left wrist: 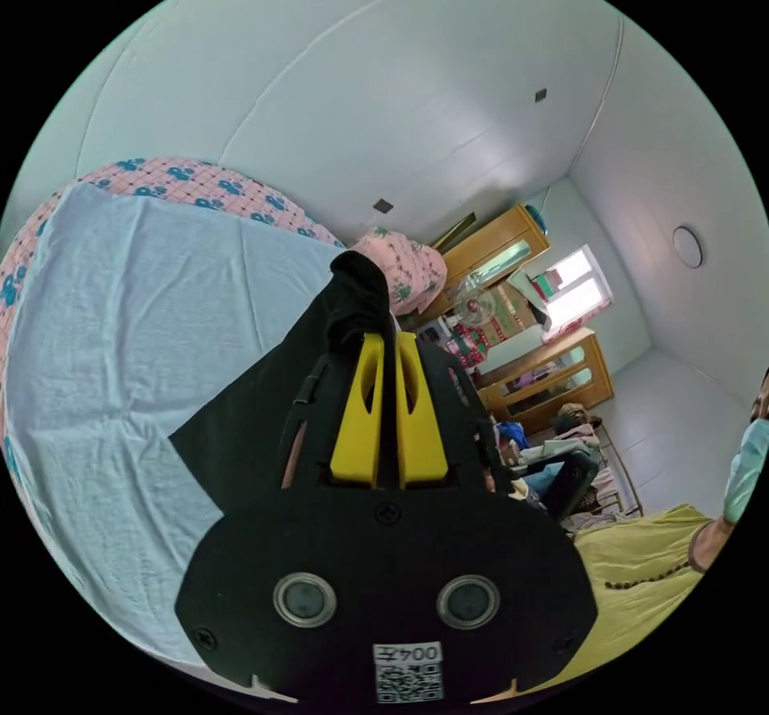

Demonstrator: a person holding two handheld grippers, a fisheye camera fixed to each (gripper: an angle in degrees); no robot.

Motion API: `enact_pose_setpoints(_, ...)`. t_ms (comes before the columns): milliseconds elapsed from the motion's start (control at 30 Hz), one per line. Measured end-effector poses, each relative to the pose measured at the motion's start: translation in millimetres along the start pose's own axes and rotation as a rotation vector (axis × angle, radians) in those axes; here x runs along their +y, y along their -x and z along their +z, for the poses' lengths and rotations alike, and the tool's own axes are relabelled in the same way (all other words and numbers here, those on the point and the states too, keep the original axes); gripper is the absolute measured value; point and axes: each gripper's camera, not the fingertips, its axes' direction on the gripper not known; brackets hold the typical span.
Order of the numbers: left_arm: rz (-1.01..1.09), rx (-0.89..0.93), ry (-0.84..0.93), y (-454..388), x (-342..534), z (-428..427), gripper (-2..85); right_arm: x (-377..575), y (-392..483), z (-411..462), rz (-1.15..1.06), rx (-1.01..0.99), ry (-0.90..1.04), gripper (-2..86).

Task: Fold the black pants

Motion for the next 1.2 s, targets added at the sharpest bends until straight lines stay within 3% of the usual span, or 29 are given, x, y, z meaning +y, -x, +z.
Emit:
enact_pose_setpoints(267,0.053,-0.194,0.201,-49.3,-2.4,260.9,2.5,-39.6,-201.8,-90.3,0.282,0.058,0.065,1.9)
enact_pose_setpoints(467,0.027,-0.259,0.3,-54.5,11.0,391.9,2.5,-50.3,-309.2,-134.3,0.478,0.067,0.091,1.8)
enact_pose_setpoints(667,0.056,-0.289,0.365,-61.6,20.1,465.9,2.7,-67.9,-359.9,-175.0,0.54,0.083,0.102,2.0)
enact_pose_setpoints(1033,0.066,-0.296,0.518,-55.9,34.4,528.1,4.0,-80.1,-393.4,-245.4,0.687,0.06,0.073,2.7)
enact_pose_setpoints(1200,0.013,-0.134,0.586,-35.2,35.1,533.0,7.2,-66.5,-427.3,-255.5,0.829,0.133,0.138,4.0)
